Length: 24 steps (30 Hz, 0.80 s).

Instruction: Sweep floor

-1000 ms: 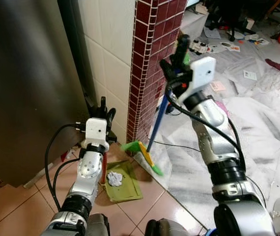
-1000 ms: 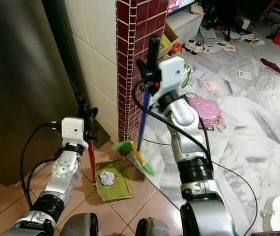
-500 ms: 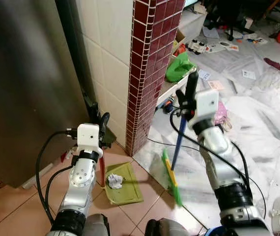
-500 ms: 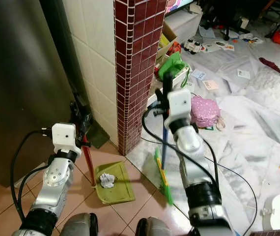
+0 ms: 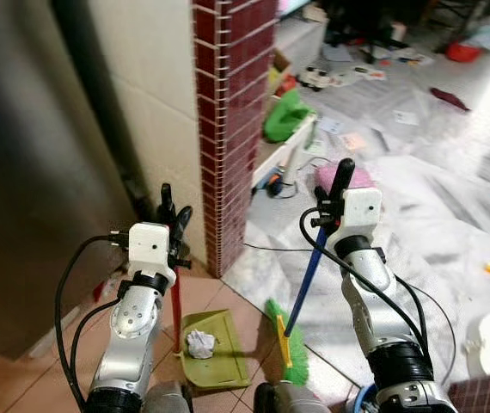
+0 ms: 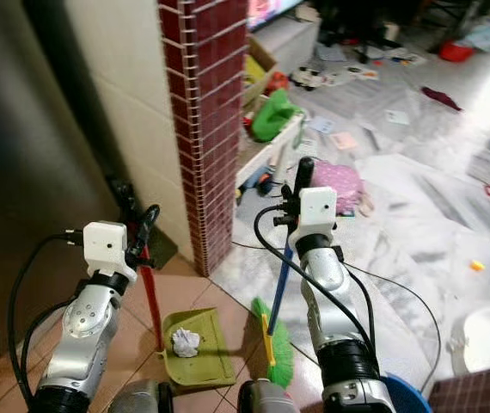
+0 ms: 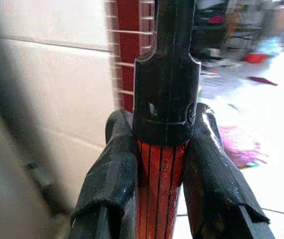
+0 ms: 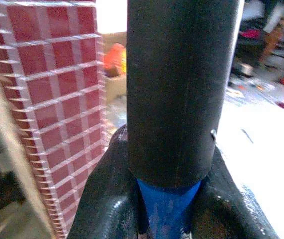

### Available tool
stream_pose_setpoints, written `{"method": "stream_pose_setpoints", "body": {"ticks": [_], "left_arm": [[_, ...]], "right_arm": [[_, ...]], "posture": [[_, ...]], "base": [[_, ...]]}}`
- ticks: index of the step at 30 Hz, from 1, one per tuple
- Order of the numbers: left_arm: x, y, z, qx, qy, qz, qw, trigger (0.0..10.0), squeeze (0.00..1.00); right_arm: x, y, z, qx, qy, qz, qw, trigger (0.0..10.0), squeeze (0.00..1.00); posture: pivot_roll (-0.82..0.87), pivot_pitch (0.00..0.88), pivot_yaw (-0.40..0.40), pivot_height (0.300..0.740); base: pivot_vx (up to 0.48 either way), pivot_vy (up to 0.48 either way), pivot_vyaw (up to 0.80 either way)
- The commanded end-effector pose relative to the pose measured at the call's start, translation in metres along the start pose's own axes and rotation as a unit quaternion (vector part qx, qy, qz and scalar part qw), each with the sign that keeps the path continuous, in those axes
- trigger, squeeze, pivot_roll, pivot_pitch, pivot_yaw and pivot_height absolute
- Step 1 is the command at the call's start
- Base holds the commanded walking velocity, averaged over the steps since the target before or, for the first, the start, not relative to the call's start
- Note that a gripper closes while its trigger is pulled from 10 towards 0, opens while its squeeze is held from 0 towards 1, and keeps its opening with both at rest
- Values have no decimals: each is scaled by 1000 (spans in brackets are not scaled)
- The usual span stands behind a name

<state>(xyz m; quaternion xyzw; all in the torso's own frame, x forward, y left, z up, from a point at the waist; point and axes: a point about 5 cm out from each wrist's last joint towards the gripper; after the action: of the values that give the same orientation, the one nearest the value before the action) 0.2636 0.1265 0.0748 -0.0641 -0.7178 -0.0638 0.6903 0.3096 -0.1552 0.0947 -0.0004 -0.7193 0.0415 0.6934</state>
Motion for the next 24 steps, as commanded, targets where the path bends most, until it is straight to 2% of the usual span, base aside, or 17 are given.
{"method": "stream_pose_setpoints", "body": {"ticks": [1, 13, 24], "left_arm": [[11, -1, -3, -6, -19, 4, 1000, 10000, 0], [17, -1, -3, -9, -13, 6, 1000, 10000, 0], [19, 0, -4, -10, -9, 3, 1000, 10000, 0]], "right_arm": [[0, -3, -4, -9, 7, 3, 1000, 10000, 0], [0, 1, -8, -7, 6, 6, 1000, 10000, 0], [-6, -7, -9, -29, 24, 25, 999, 10000, 0]], "posture": [[-34, 1, -25, 740], [-32, 5, -28, 740], [-33, 2, -27, 740]], "base": [[0, 337, -519], [0, 343, -512], [0, 365, 0]]}}
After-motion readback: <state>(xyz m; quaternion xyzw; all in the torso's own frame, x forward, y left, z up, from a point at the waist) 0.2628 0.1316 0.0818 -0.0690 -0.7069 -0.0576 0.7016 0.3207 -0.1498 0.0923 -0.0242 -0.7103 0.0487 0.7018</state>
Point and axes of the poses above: a point about 5 cm out from each wrist's last joint towards the gripper, its own z axis pointing back from the gripper into the wrist, its own x axis along the axis of the wrist's last joint, y = z × x, and after that the axes turned 2 degrees about z, right-handed
